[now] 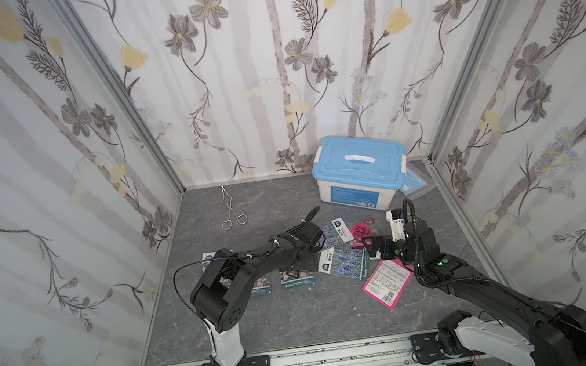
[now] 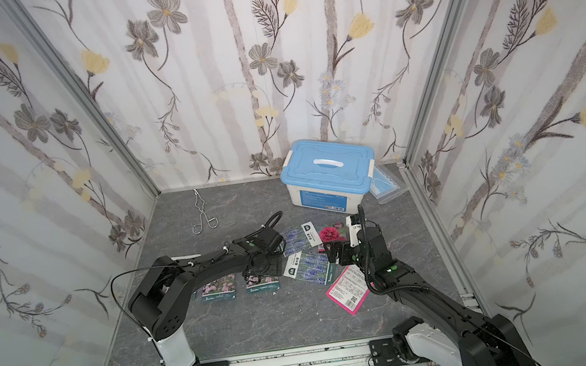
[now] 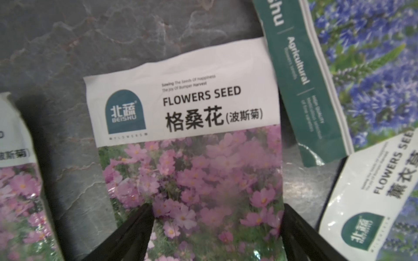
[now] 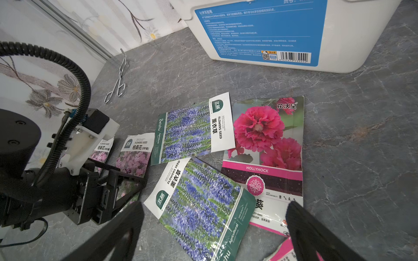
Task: Arrange the seed packets in a row
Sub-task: Move the seed packet to the center of the board.
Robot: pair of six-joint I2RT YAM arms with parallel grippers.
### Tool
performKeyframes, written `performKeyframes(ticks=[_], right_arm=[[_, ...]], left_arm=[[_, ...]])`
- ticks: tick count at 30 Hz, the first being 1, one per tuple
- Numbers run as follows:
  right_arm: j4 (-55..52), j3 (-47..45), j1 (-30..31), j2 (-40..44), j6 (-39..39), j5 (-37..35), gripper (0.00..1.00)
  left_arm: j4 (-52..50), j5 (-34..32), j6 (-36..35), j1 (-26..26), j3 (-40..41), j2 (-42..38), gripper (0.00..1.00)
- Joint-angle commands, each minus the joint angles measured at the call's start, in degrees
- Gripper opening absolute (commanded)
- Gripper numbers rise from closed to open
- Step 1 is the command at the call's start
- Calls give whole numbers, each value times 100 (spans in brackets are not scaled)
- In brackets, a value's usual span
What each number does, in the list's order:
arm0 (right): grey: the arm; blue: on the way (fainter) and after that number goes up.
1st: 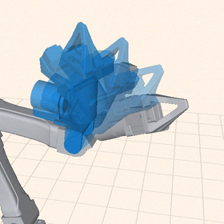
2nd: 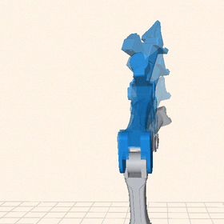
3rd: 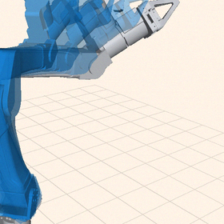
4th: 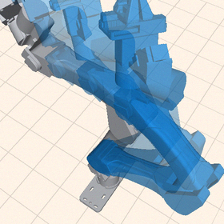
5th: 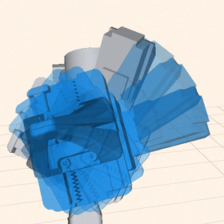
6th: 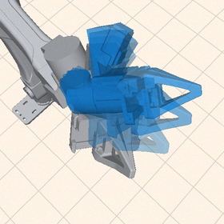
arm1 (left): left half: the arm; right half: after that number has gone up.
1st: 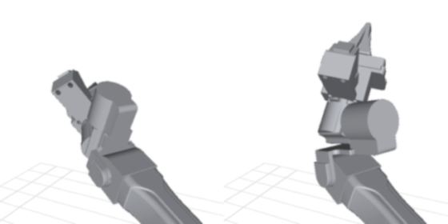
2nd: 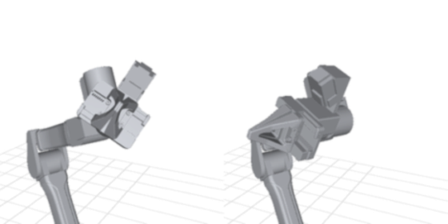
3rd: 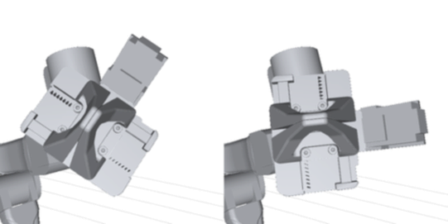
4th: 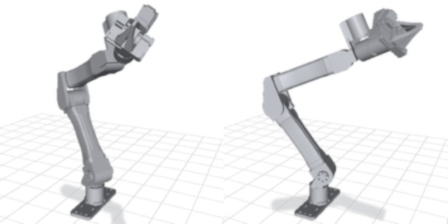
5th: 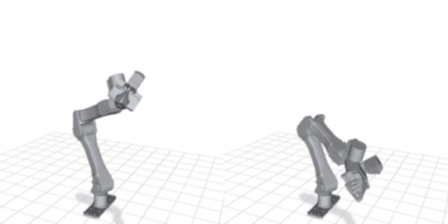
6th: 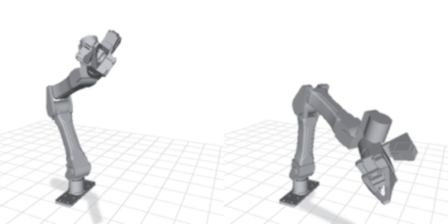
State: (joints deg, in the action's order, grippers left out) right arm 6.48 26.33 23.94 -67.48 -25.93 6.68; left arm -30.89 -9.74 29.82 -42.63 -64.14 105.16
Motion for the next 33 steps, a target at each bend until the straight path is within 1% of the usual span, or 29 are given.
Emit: performKeyframes(ticks=[1,12,20,28,33], right_arm=[[281,-5,-1,-37,-52,114,100],[240,-5,3,12,-26,106,100],[195,23,-4,16,15,120,100],[336,115,10,-199,-33,332,100],[424,101,-27,-32,-146,492,100]], left_arm=[[-347,-80,-23,15,99,-69,88],[-357,-81,-20,78,261,-218,87],[-321,-46,-149,176,349,-425,88],[-213,170,-351,85,11,-679,93],[-188,345,-454,-59,-435,-515,96]])
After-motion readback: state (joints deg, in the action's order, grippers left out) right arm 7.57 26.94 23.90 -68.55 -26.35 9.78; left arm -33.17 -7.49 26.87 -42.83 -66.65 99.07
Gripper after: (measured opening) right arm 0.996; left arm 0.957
